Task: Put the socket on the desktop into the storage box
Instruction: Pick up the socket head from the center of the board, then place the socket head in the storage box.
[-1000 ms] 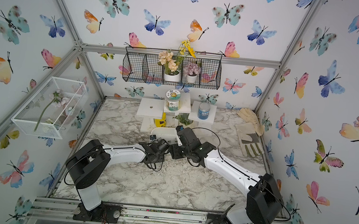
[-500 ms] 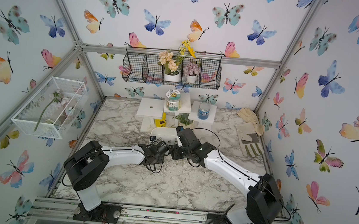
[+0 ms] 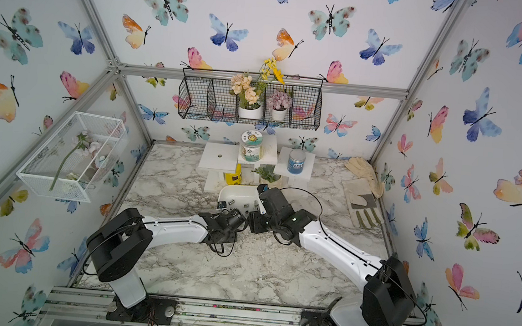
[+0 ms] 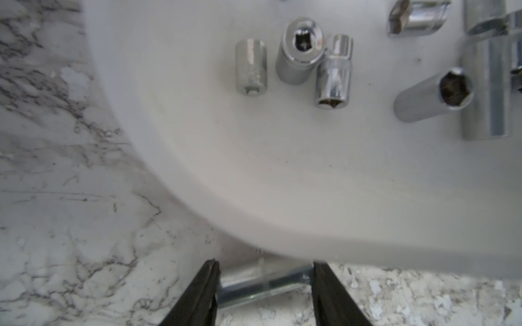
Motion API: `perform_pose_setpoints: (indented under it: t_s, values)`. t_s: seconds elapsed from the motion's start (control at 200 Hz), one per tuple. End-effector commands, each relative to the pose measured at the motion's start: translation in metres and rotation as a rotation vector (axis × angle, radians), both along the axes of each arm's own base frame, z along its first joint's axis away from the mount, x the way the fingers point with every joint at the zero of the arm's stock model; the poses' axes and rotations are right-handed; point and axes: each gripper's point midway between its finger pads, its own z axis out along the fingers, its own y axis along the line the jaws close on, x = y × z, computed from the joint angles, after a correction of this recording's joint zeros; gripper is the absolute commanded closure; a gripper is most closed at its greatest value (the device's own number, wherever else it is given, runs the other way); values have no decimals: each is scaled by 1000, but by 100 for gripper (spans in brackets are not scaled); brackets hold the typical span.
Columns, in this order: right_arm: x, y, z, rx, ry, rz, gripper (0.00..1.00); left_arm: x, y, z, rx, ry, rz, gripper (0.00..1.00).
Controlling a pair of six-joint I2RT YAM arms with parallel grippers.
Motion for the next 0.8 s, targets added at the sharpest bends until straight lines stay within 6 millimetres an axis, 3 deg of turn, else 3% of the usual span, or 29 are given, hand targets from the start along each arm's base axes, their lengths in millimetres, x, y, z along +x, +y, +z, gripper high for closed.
perform_pose_setpoints:
  t_s: [0.0,0.796]
  values:
    - [-3,-5,-3,-9,2,-9,45,-5,4,12,-5,-11,-5,56]
    - [-2,-2,5,18,-9,12,45,2,-7,70,-99,-88,-14,56]
